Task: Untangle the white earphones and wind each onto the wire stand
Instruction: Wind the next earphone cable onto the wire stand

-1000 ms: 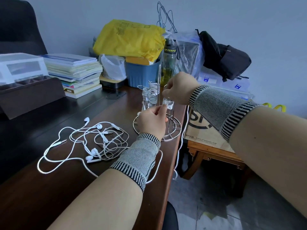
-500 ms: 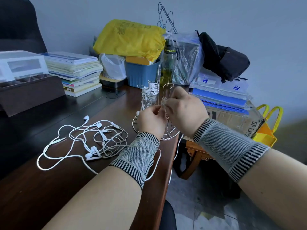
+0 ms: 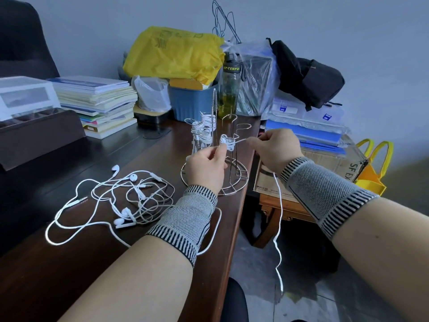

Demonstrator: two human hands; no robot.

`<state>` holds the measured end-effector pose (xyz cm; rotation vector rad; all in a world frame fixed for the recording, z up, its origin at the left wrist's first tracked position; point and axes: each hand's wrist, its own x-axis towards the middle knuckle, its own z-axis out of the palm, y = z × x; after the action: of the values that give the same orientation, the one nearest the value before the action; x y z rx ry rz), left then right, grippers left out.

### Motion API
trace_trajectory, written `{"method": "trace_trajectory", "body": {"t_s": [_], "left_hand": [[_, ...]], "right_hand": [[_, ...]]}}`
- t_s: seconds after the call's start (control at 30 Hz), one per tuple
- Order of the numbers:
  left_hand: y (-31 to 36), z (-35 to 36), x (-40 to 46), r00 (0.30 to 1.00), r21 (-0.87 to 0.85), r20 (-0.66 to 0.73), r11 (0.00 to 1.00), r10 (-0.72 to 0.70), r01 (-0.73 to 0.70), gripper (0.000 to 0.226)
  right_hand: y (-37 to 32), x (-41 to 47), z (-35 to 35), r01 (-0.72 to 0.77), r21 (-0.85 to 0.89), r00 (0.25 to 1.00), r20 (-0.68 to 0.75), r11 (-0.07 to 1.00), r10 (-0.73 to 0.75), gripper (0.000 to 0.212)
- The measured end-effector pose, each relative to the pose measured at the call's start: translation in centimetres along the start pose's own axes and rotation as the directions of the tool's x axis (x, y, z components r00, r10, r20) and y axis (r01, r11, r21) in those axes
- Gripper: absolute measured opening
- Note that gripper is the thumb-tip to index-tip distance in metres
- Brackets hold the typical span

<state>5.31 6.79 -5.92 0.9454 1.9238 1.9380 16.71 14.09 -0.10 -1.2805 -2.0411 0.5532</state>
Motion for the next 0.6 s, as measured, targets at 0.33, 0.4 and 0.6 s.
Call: {"method": "trace_trajectory", "body": {"t_s": [0.33,0.4,0.6], "left_hand": [[-0.1,0.0,0.2,0.999,-0.03,0.032,0.999,-0.01,0.011,0.037],[-0.2,0.0,0.3,1.0,-0.022,0.015,1.0,0.005,-0.005,0.036],[-0.5,0.1,0.6,1.0,-0.059,-0.009,0.998,0.014,-0.014,0.042]], "right_hand": [[-6.1,2.6,-0.3,0.118,-0.272,0.989,0.12,0.955,-0.088,0.019],[-7.4,2.9,-0.1,0.135,-0.279,0.975,0.206,0.951,-0.078,0.023],[-9.2,1.5,1.2,0.342,-0.503,0.934,0.276,0.794,-0.228,0.034]]}}
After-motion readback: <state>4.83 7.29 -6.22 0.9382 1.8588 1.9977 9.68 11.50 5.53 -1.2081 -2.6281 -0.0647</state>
